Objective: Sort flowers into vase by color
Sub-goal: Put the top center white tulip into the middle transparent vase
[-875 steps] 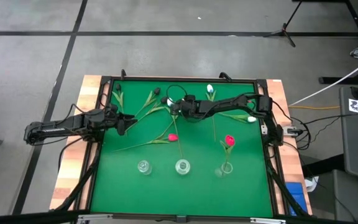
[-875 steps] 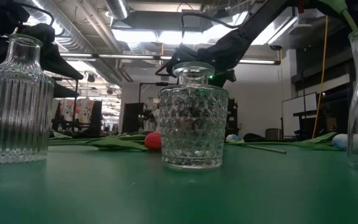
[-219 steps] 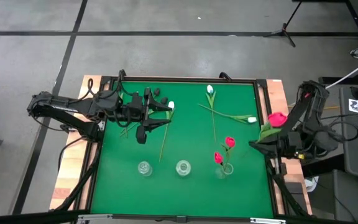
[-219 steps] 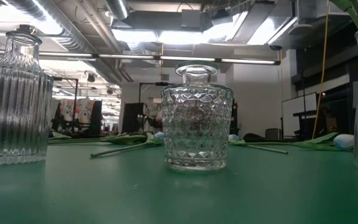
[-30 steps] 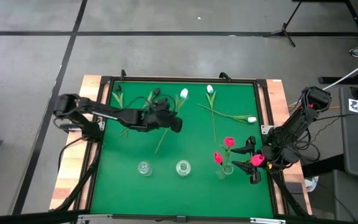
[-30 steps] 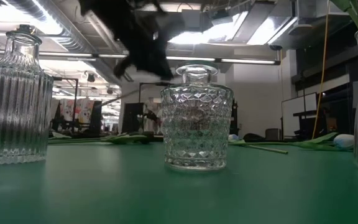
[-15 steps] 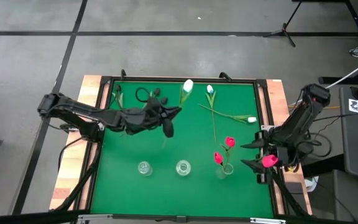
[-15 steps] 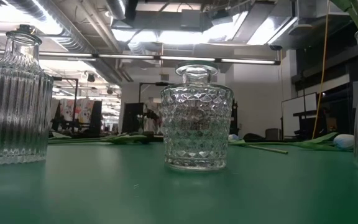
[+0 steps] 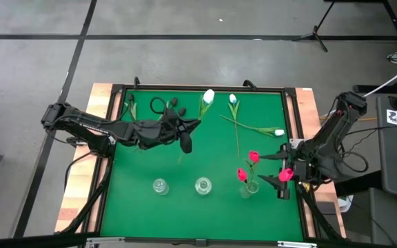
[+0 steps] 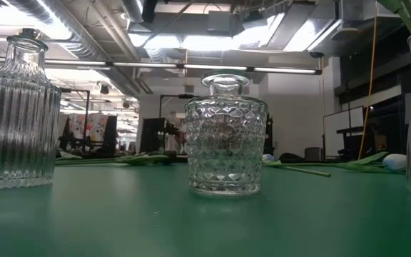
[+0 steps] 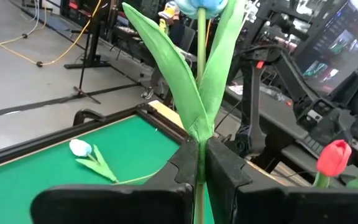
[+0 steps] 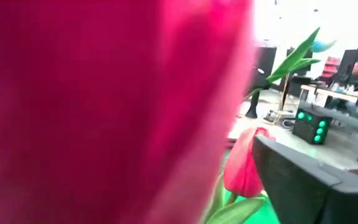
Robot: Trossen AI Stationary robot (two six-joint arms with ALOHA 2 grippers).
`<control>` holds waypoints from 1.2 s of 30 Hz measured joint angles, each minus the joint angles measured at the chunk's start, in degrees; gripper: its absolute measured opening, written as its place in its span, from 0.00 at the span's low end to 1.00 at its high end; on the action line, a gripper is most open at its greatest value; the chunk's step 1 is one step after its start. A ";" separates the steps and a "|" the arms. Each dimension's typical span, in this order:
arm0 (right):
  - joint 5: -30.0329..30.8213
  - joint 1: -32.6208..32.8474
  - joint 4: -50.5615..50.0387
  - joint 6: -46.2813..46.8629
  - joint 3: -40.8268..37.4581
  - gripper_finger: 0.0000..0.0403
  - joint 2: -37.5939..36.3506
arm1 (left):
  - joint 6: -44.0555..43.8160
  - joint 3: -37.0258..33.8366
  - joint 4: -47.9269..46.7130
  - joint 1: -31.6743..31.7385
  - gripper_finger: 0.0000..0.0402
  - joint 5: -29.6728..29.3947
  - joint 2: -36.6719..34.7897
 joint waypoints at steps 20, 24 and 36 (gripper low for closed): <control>-41.72 -20.35 -29.84 23.94 9.14 0.86 -0.14 | 1.89 0.00 -0.29 0.22 0.04 0.00 0.00; -48.07 -21.13 -36.86 25.83 12.59 0.86 -0.15 | 2.55 0.00 -0.31 0.22 0.04 0.00 0.00; -55.06 -21.08 -59.55 33.30 18.93 0.85 -3.74 | 2.39 0.00 0.17 0.22 0.04 0.02 0.00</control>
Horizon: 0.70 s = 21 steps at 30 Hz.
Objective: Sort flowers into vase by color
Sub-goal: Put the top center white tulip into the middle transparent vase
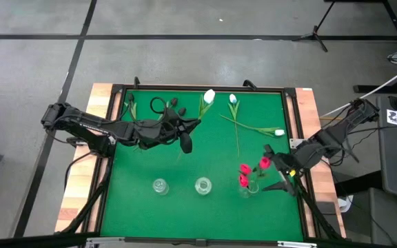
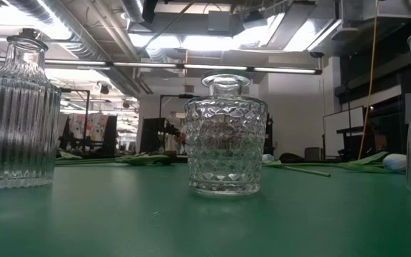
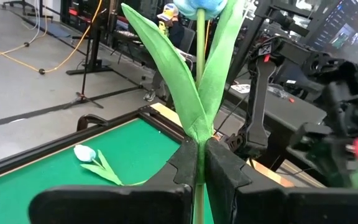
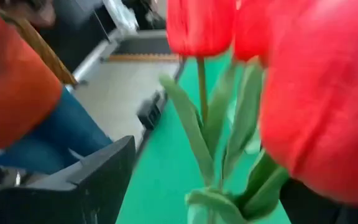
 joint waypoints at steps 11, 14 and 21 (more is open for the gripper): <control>10.57 0.00 -8.25 -3.52 8.21 0.85 -8.61 | -0.58 0.00 0.20 -0.26 0.04 0.00 0.00; 17.73 -0.58 -9.77 -10.49 12.03 0.85 -9.50 | -0.58 0.00 0.40 -0.26 0.04 0.02 0.00; 27.60 -8.74 -8.93 -22.28 20.27 0.85 -4.28 | 4.86 0.00 11.59 -0.37 0.04 2.56 0.00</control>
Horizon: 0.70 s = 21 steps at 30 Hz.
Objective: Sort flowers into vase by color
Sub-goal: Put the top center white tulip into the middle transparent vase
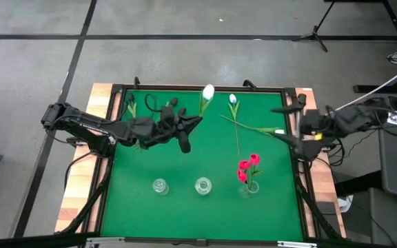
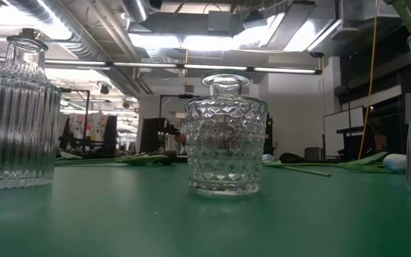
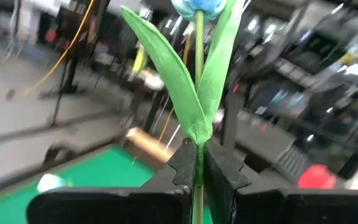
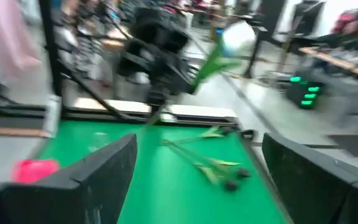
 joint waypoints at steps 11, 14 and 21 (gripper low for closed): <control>-27.00 -20.16 13.82 -10.40 12.69 0.85 19.28 | 10.68 0.02 14.54 1.46 0.04 5.40 0.00; -32.21 -23.29 14.71 -10.74 15.21 0.85 23.76 | 13.86 0.02 17.30 1.46 0.04 5.42 0.00; -39.77 -28.09 20.19 -8.64 18.98 0.85 32.22 | 19.24 0.02 24.96 1.46 0.04 6.86 -0.02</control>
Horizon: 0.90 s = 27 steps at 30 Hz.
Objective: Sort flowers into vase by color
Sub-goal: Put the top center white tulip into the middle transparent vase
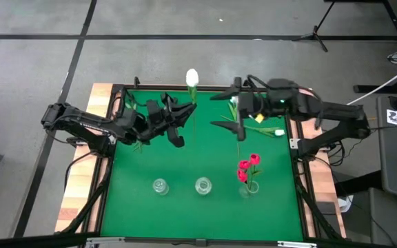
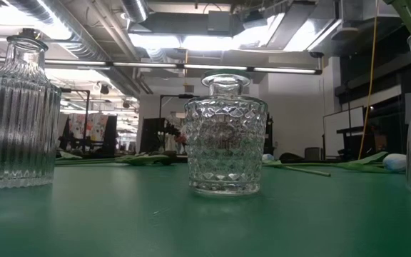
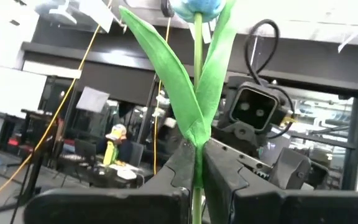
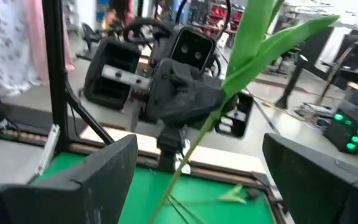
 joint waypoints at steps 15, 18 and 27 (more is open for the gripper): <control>-3.75 -0.67 6.64 1.13 2.53 0.84 8.55 | 2.12 0.17 -0.75 0.00 0.04 0.09 0.02; -3.71 -0.83 7.11 1.15 2.53 0.80 8.53 | 2.09 0.18 -0.62 0.24 0.04 0.19 0.02; -3.61 -2.25 8.24 1.00 2.53 0.58 8.82 | 2.04 0.19 -0.59 0.33 0.04 1.59 0.02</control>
